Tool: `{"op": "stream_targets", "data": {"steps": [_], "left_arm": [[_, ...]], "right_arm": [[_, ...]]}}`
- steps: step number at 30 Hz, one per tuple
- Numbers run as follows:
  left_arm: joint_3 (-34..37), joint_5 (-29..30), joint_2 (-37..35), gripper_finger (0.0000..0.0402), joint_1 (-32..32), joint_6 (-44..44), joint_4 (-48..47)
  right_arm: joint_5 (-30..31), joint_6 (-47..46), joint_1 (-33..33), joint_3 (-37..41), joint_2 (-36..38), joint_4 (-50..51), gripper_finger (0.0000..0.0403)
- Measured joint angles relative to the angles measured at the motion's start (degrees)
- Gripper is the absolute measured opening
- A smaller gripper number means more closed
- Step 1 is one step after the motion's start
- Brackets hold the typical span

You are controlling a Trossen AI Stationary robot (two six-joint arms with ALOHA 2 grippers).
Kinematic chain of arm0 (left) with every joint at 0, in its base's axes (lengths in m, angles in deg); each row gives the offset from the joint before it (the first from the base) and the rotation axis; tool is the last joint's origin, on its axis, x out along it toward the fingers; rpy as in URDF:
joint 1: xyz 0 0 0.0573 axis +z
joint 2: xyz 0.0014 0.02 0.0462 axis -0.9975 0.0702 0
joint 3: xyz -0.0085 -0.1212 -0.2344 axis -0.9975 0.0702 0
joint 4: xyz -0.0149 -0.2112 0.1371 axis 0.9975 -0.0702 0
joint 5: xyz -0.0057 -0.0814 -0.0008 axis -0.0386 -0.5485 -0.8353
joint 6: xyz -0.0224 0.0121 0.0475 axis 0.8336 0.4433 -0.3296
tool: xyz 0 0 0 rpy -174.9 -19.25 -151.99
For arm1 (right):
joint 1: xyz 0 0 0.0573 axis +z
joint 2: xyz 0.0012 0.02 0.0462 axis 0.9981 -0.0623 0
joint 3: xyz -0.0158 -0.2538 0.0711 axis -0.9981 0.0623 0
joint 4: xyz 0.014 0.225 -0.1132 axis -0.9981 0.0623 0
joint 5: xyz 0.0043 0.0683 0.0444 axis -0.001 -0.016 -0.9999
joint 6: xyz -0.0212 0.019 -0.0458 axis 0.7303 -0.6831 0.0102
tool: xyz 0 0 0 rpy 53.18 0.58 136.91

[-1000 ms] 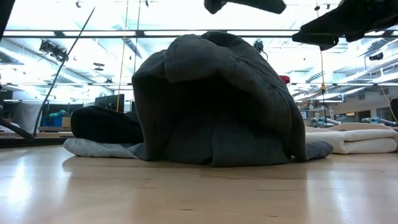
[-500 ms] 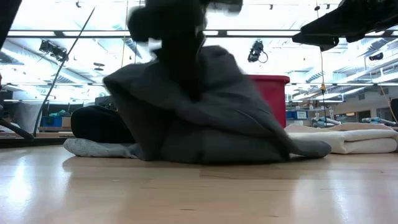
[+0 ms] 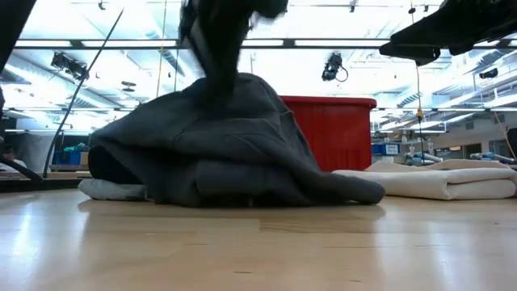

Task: Fold Laundry from Bin
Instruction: Fold the gray short pants

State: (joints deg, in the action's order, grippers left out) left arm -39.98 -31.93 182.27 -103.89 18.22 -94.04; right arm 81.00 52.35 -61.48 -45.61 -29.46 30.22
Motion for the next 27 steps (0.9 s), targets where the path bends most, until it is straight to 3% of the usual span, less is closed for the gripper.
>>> {"op": "stream_targets", "data": {"steps": [4,8,11,15,19,27], "left_arm": [[-5.96,0.11,-0.19,0.0213,-2.78,-2.84,5.17],[-5.26,-0.17,0.58,0.0213,-7.01,-18.07,17.78],[-4.39,0.18,3.90,0.0213,-9.36,-27.20,21.96],[-4.18,5.26,8.48,0.0213,-9.96,-30.86,21.69],[-4.29,6.12,11.91,0.0217,-9.90,-31.64,20.93],[-4.29,7.45,14.05,0.0275,-10.33,-30.78,14.53]], "right_arm": [[4.73,1.50,0.17,0.00,0.18,0.25,0.0193],[14.32,1.75,1.01,0.00,1.38,1.64,0.0193],[18.30,1.39,1.73,0.00,2.38,2.71,0.0193],[18.93,1.22,2.05,0.00,2.81,2.45,0.0193],[18.93,1.27,2.05,0.00,2.76,2.80,0.0193],[19.39,1.24,2.03,0.00,2.74,3.05,0.0193]]}}
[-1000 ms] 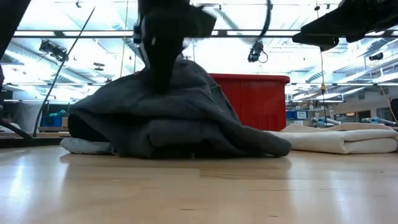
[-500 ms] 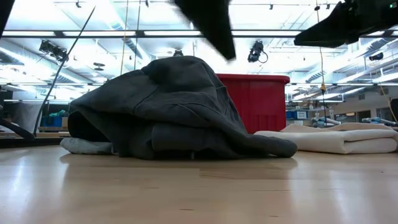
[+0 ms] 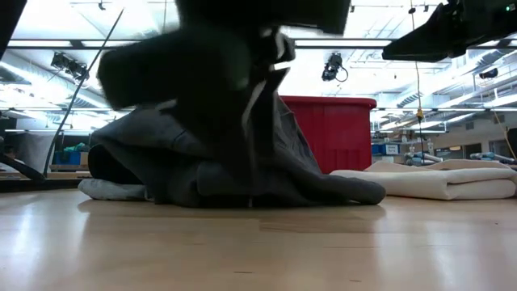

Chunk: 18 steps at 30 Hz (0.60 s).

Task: Fold Laundry from Bin
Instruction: Fold the gray short pants

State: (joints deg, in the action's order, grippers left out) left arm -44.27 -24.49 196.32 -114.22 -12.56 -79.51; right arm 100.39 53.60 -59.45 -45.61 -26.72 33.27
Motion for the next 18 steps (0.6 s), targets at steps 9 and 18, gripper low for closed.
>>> {"op": "stream_targets", "data": {"steps": [9,18], "left_arm": [[0.00,6.38,2.98,0.0286,-0.01,1.53,-4.64],[0.16,12.33,4.17,0.0247,0.15,4.25,-11.79]], "right_arm": [[-0.02,-1.15,-0.11,0.00,0.00,-0.01,0.0193],[-0.07,-1.15,-0.11,0.00,-0.02,0.38,0.0193]]}}
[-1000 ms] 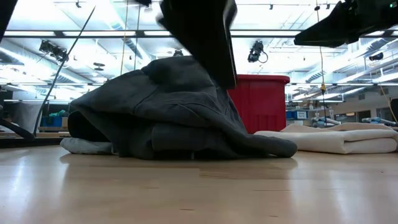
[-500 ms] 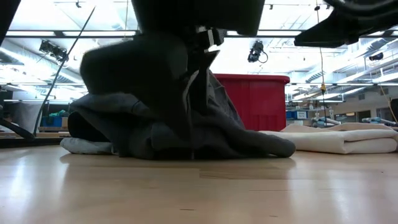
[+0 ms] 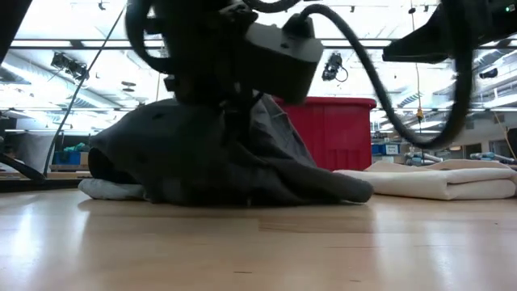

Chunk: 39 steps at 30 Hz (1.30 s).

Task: Fold Laundry from Bin
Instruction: Fold the gray short pants

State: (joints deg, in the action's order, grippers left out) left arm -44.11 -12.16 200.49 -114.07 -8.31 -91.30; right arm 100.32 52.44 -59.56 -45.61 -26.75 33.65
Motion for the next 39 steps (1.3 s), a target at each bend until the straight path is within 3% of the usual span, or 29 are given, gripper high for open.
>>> {"op": "stream_targets", "data": {"steps": [4,9,11,15,19,26,32,35,39], "left_arm": [[-0.01,0.31,-0.06,0.0173,-0.02,2.05,-4.38],[-0.48,-0.42,-0.28,0.0046,-0.10,6.27,-6.17],[-2.65,-1.32,-1.19,0.0018,-0.29,7.05,-6.62],[-10.09,-1.42,-3.86,0.0025,-0.46,10.21,-10.78],[-14.33,-2.31,-7.40,0.0027,0.18,13.18,-11.70],[-15.30,-4.21,-12.07,0.0027,1.94,13.71,-12.12],[-15.55,-6.53,-14.50,0.0027,2.13,14.58,-12.09],[-15.52,-6.84,-14.58,0.0027,2.10,14.58,-12.07],[-15.55,-6.82,-14.71,0.0027,2.25,14.62,-12.04]], "right_arm": [[-0.22,0.04,0.00,0.00,0.00,0.07,0.0193],[-0.42,0.07,0.00,0.00,0.00,0.07,0.0193],[-1.05,-0.15,0.01,0.00,0.01,0.04,0.0193],[-6.15,1.13,1.39,0.02,0.43,-1.87,0.0193],[-11.49,9.26,6.03,0.02,-0.03,-5.35,0.0193],[-1.24,20.42,12.18,-0.02,-8.51,-10.20,0.0193],[-7.58,15.35,11.10,-0.02,-20.02,-10.18,0.0194],[-4.01,8.49,11.28,-0.02,-26.65,-11.31,0.0194],[-2.75,7.49,11.69,0.00,-35.18,-20.04,0.0194]]}}
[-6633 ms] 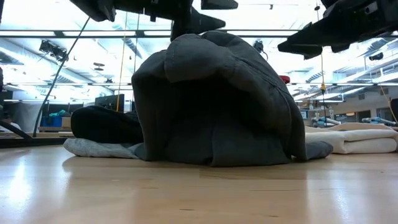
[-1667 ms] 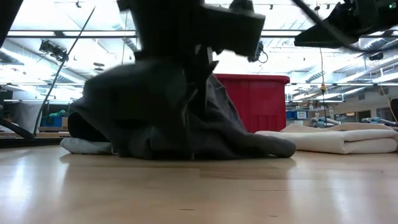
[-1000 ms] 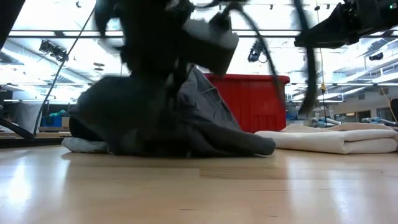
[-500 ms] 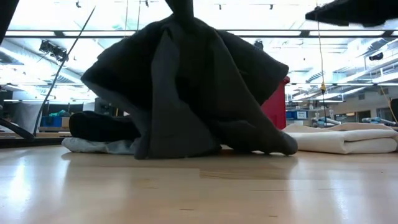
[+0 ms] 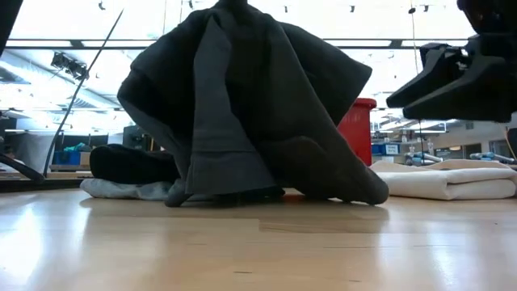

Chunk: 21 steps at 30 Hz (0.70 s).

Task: Fold Laundry from Bin
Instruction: Fold the gray short pants

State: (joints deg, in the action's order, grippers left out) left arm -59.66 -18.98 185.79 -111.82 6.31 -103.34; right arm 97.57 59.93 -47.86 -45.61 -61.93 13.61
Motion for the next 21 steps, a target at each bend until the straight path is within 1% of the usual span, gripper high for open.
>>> {"op": "stream_targets", "data": {"steps": [3,5,7,10,12,14,17,19,21], "left_arm": [[0.02,-0.38,0.00,0.0027,0.02,0.36,-0.02],[0.56,-2.32,-0.02,0.0027,0.00,0.34,0.11],[1.69,-2.96,-0.02,0.0031,-0.14,0.34,0.32],[5.13,-2.98,-0.02,0.0055,-0.16,0.11,0.67],[8.42,-3.58,-0.02,0.0084,-0.15,0.46,0.62],[12.18,-6.61,-0.02,0.0116,0.21,0.88,1.20],[15.71,-14.22,0.08,0.0157,0.87,0.95,2.21],[15.36,-18.89,0.09,0.0177,1.34,1.58,2.46],[13.39,-22.79,0.09,0.0190,1.81,2.65,2.59]], "right_arm": [[-0.37,0.07,-0.60,0.00,-6.16,-7.66,0.0195],[-0.16,0.07,-1.36,0.00,-9.51,-9.90,0.0199],[0.68,-0.09,-2.15,0.00,-12.25,-12.16,0.0207],[2.80,0.10,-3.21,0.00,-14.50,-15.98,0.0223],[1.59,0.14,-3.98,0.00,-15.28,-16.66,0.0232],[-2.29,-0.24,-4.88,0.00,-16.10,-16.50,0.0238],[-8.13,-1.49,-5.59,0.00,-17.39,-16.40,0.0240],[-9.61,-1.70,-5.73,0.00,-18.24,-16.48,0.0239],[-9.63,-2.25,-5.86,0.00,-18.99,-16.78,0.0238]]}}
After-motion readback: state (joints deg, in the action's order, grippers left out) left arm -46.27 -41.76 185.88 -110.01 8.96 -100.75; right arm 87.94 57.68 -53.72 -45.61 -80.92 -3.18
